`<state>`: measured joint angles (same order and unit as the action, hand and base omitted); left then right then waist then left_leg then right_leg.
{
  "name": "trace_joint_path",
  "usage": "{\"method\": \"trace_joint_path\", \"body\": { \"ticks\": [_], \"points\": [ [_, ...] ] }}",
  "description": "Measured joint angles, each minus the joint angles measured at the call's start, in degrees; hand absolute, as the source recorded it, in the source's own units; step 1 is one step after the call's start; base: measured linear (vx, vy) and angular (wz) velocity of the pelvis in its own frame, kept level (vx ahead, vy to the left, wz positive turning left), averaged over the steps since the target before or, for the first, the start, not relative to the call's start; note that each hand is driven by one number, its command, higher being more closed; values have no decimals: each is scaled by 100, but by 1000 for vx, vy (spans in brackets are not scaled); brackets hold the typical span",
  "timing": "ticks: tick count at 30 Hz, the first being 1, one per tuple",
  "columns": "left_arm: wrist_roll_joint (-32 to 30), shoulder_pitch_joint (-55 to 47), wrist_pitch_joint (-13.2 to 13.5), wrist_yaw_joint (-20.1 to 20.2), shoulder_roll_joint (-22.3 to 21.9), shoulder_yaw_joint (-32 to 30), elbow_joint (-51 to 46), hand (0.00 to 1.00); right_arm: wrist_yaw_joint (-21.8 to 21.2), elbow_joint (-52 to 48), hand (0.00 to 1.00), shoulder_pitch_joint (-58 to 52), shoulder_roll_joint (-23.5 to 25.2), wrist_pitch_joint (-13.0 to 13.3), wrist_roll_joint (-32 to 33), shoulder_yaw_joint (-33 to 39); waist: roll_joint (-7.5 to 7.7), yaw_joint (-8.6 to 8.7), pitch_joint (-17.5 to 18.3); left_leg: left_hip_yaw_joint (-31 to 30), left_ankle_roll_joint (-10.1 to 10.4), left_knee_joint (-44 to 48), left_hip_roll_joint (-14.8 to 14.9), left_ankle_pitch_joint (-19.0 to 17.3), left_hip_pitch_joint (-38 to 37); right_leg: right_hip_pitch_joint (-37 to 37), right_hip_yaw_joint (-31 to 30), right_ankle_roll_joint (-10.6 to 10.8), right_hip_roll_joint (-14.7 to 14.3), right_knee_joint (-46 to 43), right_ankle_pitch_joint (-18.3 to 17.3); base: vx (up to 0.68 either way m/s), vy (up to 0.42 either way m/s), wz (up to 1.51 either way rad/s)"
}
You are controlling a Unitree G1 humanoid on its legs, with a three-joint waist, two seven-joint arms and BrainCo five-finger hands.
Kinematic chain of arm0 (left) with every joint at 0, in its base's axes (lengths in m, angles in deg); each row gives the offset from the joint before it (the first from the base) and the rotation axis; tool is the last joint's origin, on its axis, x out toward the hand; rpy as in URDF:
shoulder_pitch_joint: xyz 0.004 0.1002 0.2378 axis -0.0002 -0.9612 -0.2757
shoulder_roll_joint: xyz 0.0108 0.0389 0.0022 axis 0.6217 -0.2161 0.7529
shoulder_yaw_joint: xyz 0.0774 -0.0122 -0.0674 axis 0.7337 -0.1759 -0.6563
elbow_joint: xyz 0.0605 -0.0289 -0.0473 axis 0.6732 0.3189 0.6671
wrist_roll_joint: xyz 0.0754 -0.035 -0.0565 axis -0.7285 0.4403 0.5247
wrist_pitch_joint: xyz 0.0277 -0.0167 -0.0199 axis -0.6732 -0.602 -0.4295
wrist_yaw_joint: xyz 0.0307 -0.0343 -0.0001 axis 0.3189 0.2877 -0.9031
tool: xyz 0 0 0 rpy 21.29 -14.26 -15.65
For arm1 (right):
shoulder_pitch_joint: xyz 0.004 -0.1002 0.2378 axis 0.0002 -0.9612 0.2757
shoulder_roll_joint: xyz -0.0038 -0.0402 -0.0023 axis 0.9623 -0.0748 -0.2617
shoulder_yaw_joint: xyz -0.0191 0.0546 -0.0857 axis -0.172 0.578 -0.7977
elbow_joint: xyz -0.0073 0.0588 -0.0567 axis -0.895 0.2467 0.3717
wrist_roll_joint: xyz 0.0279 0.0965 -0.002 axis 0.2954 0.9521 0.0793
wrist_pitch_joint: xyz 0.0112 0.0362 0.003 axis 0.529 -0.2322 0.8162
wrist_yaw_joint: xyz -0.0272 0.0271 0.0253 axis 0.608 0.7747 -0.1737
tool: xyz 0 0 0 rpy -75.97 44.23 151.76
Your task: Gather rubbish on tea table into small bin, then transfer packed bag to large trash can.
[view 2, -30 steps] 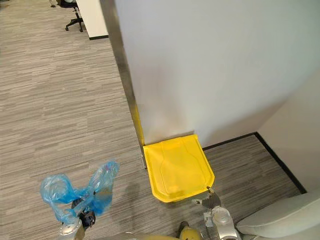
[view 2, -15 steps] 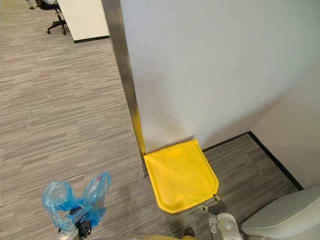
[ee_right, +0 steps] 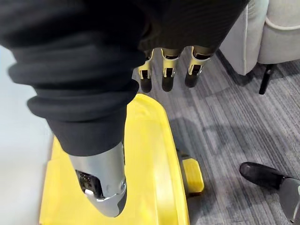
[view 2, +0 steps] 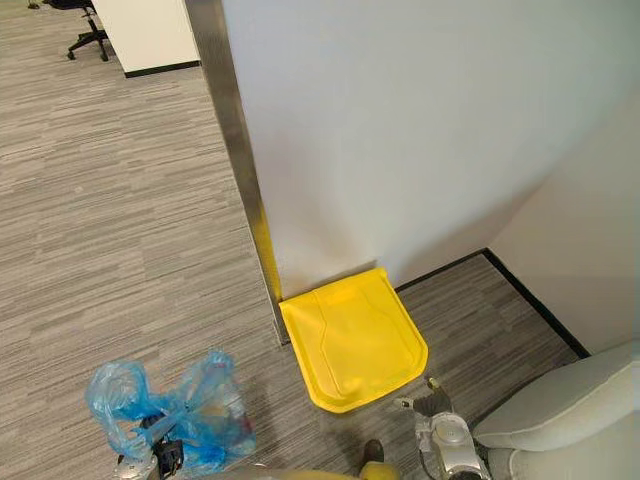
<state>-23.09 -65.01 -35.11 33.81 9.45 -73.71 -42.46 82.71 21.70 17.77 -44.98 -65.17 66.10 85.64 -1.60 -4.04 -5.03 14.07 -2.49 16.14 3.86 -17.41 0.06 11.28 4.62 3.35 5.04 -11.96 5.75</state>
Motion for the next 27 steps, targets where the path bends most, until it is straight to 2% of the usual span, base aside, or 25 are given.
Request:
{"method": "trace_joint_path", "body": {
  "ticks": [1, 2, 3, 4, 6, 7, 8, 10, 11, 12, 13, 14, 15, 16, 17, 19, 21, 25, 27],
  "points": [
    [2, -4, 0, -1, -55, -3, -78, 100, 4, -78, 0, -1, -1, -3, 0, 9, -41, -7, -37, -10, -50, 28, 27, -117, -15, 124, 3, 3, 18, -238, -7, -171, 41, -49],
    [4, 4, 3, -3, -120, -4, -166, 100, 8, -209, 0, 12, 31, -1, 0, 15, -85, -14, -192, 43, -151, 142, 30, -235, -104, 507, 45, 30, 23, -1017, -147, -155, 24, -33],
    [6, 10, 1, -8, -141, 6, -171, 100, 9, -250, 0, -20, 73, -7, -1, 27, -127, 21, -257, 40, -234, 221, 8, -318, -156, 691, 99, 38, 44, -1407, -406, -134, 18, -25],
    [5, 31, 0, -9, -157, 26, -172, 100, 11, -297, 0, -75, 112, -23, -1, 34, -120, 38, -312, 49, -268, 323, 1, -405, -240, 856, 191, 39, 71, -1569, -603, -51, -12, -1],
    [12, 178, -2, -34, -98, 145, -185, 100, 26, -421, 0, -165, 216, -79, -1, 34, -1, 40, -459, 63, -251, 721, -31, -681, -343, 1301, 450, 106, 71, -1327, -586, 29, -44, 9],
    [12, 221, -8, -43, -87, 186, -183, 100, 29, -440, 0, -167, 222, -98, -1, 35, 8, 34, -512, 65, -265, 822, -35, -743, -388, 1339, 574, 72, 103, -1278, -529, 162, -90, 5],
    [13, 229, -14, -80, -82, 285, -209, 100, 52, -487, 0, -167, 229, -133, 0, 44, -53, -7, -520, 30, -142, 1007, 7, -884, -442, 1160, 537, 175, 107, -1149, -440, 233, -89, -7],
    [16, 334, -22, -140, 27, 291, -355, 100, 70, -807, 0, -167, 303, -166, 4, 48, -16, 0, -580, -85, -1, 1092, 9, -991, -404, 982, 291, 216, 52, -955, -450, 247, -120, 25],
    [14, 527, -43, -144, 128, 322, -398, 100, 114, -930, 0, -184, 297, -180, 7, 83, 39, 36, -649, -291, 67, 1130, -19, -1032, -349, 771, -49, 292, -8, -848, -381, 165, -149, 107],
    [14, 805, -71, -144, 107, 413, -422, 100, 143, -1018, 0, -223, 234, -206, 15, 328, -103, 73, -764, -655, 141, 1141, 15, -1060, -363, 789, -370, 314, -45, -1306, -395, 207, -171, 168],
    [14, 968, -75, -123, 99, 497, -554, 100, 148, -1015, 0, -349, 201, -233, 74, 573, -178, 173, -780, -1045, 279, 1094, -9, -974, -391, 923, -717, 335, -63, -1942, -601, 250, -198, 152],
    [14, 993, -73, -125, 96, 492, -676, 100, 144, -1026, 0, -389, 191, -235, 126, 631, -189, 201, -779, -1182, 334, 1088, 0, -937, -401, 1040, -756, 315, -88, -2227, -666, 315, -208, 82],
    [14, 1034, -57, -152, 120, 417, -906, 100, 139, -1138, 0, -337, 258, -236, 149, 682, -176, 40, -724, -1344, 365, 1239, 73, -942, -219, 1082, -856, 277, -238, -2056, -1022, 250, -203, 19],
    [14, 1145, -70, -158, 179, 410, -895, 100, 142, -1211, 0, -355, 289, -217, 175, 693, -143, 45, -697, -1433, 435, 1445, 99, -980, 23, 987, -1010, 327, -249, -1774, -1265, 208, -233, 29],
    [11, 1314, -112, -141, 124, 432, -843, 100, 143, -1161, 0, -287, 286, -230, 184, 811, -249, 82, -728, -1664, 531, 1630, 222, -1004, 259, 1016, -854, 331, -283, -1791, -1389, 110, -190, 62],
    [13, 1342, -108, -117, -155, 522, -825, 100, 163, -1044, 0, -259, 328, -292, 223, 930, -264, 169, -711, -1773, 753, 1592, 295, -838, 265, 934, -679, 212, -299, -1860, -1487, 181, -253, 65],
    [12, 1283, -105, -101, -379, 674, -728, 100, 168, -1036, 0, -252, 349, -294, 242, 1024, -272, 192, -648, -1852, 844, 1501, 436, -621, 190, 831, -669, 106, -374, -1898, -1549, 156, -231, 34],
    [12, 1224, -100, -111, -386, 677, -623, 100, 171, -1025, 0, -182, 342, -251, 242, 1024, -298, 187, -572, -1868, 899, 1065, 540, -466, 97, 833, -682, 75, -475, -1856, -1552, 52, -134, 19],
    [11, 1146, -101, -113, -377, 677, -552, 100, 167, -1016, 0, -177, 352, -248, 243, 974, -296, 160, -485, -1852, 961, 853, 594, -386, 50, 833, -724, -37, -523, -1787, -1479, -21, -85, 11]
  ]
}}
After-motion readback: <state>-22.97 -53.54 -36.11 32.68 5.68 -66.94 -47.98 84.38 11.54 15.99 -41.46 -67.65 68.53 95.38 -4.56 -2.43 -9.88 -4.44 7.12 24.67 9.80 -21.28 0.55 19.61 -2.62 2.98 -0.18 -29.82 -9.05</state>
